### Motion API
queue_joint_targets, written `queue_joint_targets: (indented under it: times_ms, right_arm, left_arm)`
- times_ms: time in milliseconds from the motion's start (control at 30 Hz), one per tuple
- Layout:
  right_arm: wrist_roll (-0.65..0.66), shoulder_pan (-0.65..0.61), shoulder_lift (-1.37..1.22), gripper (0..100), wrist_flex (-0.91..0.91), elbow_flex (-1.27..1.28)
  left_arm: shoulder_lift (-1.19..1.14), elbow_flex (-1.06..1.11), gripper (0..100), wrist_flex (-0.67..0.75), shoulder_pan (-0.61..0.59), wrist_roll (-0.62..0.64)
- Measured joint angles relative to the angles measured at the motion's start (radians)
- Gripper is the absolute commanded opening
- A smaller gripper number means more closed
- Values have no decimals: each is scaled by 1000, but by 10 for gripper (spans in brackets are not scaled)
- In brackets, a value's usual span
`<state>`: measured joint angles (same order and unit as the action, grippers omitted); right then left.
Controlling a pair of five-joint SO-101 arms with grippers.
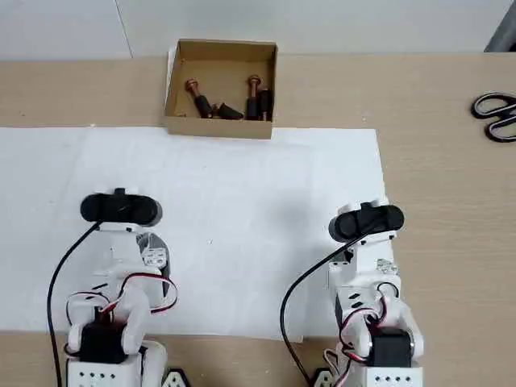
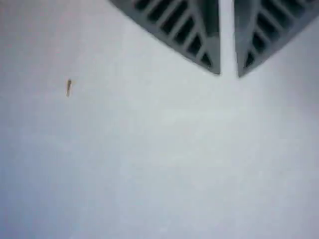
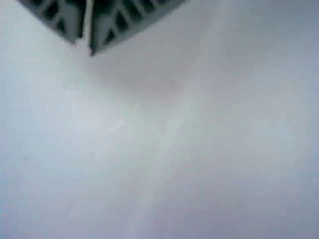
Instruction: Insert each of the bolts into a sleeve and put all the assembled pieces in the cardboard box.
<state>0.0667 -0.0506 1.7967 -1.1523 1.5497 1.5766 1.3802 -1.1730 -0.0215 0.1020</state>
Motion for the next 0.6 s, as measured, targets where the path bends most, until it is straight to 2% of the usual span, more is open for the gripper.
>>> queue_joint_targets:
  times_ms: [600]
  right_arm:
    - [0, 0, 3, 3, -8, 64]
  left_arm:
    - [0, 160, 6, 0, 0, -5]
